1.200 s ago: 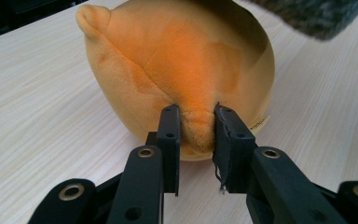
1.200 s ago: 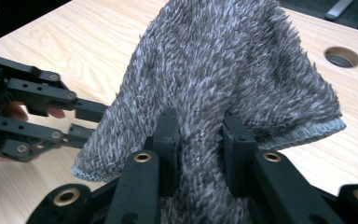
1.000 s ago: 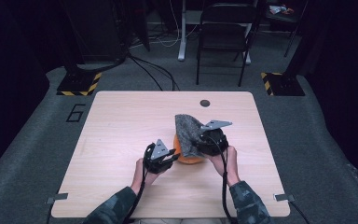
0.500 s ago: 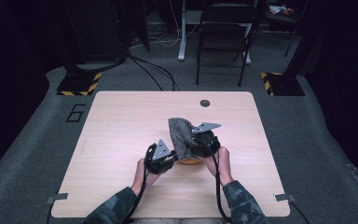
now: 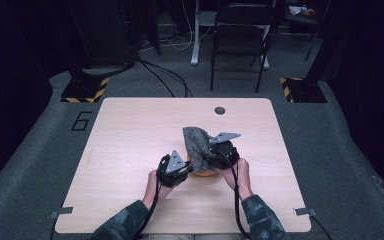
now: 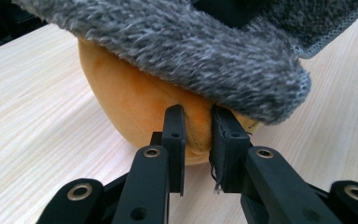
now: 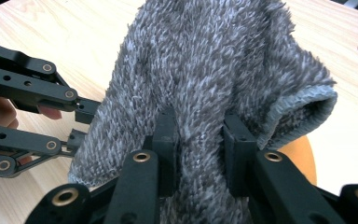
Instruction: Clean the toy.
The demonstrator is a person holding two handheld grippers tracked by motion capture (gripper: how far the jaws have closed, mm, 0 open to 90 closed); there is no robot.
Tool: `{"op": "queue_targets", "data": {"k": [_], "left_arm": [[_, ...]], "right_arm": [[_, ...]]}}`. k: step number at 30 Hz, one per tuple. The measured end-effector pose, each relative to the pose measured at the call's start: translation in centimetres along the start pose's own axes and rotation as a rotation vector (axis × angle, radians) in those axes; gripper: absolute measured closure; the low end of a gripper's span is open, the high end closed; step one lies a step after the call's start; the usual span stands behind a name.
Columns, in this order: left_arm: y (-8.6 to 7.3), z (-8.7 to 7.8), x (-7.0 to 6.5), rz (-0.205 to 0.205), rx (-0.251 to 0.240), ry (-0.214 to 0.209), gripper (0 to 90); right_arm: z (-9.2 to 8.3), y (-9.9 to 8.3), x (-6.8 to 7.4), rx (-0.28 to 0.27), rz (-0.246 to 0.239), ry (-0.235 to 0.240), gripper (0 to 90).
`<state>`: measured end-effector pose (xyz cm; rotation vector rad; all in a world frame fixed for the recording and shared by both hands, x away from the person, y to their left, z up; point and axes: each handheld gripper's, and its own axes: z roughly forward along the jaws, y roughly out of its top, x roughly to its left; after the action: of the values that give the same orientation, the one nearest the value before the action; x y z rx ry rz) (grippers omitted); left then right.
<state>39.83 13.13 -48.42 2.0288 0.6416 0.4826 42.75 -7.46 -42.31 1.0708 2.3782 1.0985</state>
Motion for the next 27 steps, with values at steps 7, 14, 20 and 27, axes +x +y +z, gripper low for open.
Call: {"op": "queue_targets", "data": {"k": [7, 14, 20, 27], "left_arm": [[0.0, 0.0, 0.1, -0.002, 0.003, -0.009, 76.7], [-0.2, -0.1, 0.5, -0.018, 0.008, -0.020, 76.6], [-0.3, -0.2, 0.8, -0.029, 0.012, -0.025, 76.5], [-0.4, -0.2, 0.9, -0.039, 0.012, -0.031, 76.5]], "right_arm": [[-0.3, -0.3, -0.3, 0.005, -0.003, -0.015, 70.6], [-0.6, -0.9, -1.4, 0.011, 0.022, -0.025, 70.6], [-0.8, -1.5, -2.4, 0.028, 0.046, -0.045, 70.5], [-0.9, -2.8, -4.7, 0.048, 0.109, -0.066, 70.3]]}}
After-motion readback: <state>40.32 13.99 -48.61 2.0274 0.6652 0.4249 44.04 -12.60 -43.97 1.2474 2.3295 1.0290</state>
